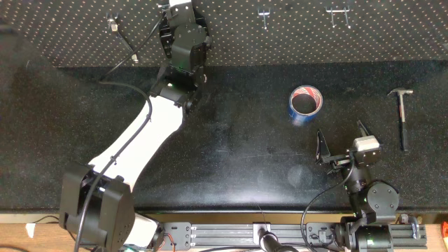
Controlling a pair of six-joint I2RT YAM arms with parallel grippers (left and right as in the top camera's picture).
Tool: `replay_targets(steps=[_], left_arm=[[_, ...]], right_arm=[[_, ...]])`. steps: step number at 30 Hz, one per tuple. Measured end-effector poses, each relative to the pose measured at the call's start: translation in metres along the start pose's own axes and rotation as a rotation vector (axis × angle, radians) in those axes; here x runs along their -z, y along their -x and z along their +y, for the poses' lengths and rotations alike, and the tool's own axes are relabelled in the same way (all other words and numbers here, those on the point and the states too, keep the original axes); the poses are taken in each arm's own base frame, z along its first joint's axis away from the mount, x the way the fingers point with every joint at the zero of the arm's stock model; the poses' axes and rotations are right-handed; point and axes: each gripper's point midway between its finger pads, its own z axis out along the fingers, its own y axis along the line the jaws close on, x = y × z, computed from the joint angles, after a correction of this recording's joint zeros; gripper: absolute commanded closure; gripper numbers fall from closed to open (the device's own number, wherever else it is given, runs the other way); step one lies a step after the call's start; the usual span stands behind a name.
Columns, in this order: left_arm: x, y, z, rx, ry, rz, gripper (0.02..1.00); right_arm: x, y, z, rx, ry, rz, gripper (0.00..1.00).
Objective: Place Tools Onto Pegboard
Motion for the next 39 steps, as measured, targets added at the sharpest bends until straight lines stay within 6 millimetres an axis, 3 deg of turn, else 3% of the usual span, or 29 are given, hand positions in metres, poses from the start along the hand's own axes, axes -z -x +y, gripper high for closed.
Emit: replay_targets(steps=[8, 11, 12, 17, 18, 19, 22, 29, 31, 34, 36, 39], left_arm=[[0.000, 0.000, 0.000, 0.000, -0.002, 0.001, 0.989], [0.000, -0.001, -0.001, 0.000, -0.005, 0.002, 0.603], [-0.001, -0.001, -0.001, 0.000, -0.008, 0.003, 0.527], [-0.001, -0.001, -0.001, 0.001, -0.008, 0.003, 0.369], [-0.001, -0.001, -0.001, -0.004, -0.010, 0.004, 0.318], [-0.001, -0.001, -0.001, -0.004, -0.011, 0.006, 0.176], [-0.001, -0.003, 0.002, -0.016, 0.000, 0.014, 0.047], [0.002, -0.003, 0.007, -0.030, 0.013, 0.027, 0.023], [0.006, -0.015, 0.005, -0.059, -0.018, 0.085, 0.023], [0.029, -0.029, 0.014, -0.128, -0.047, 0.211, 0.023], [0.049, -0.020, 0.023, -0.131, -0.073, 0.234, 0.023], [0.078, 0.013, 0.042, -0.064, -0.152, 0.194, 0.023]], right_arm=[[0.000, 0.000, 0.000, 0.000, 0.000, 0.000, 0.025], [0.000, 0.000, 0.000, 0.000, 0.000, 0.000, 0.025], [0.000, 0.000, 0.000, 0.000, 0.000, 0.000, 0.025], [0.000, 0.000, 0.000, 0.000, 0.000, 0.000, 0.025], [0.000, 0.000, 0.000, 0.000, 0.000, 0.000, 0.025], [0.000, 0.000, 0.000, 0.000, 0.000, 0.000, 0.025], [0.000, 0.000, 0.000, 0.000, 0.000, 0.000, 0.025], [0.000, 0.000, 0.000, 0.000, 0.000, 0.000, 0.025], [0.000, 0.000, 0.000, 0.000, 0.000, 0.000, 0.025], [0.000, 0.000, 0.000, 0.000, 0.000, 0.000, 0.025], [0.000, 0.000, 0.000, 0.000, 0.000, 0.000, 0.025], [0.000, 0.000, 0.000, 0.000, 0.000, 0.000, 0.025]])
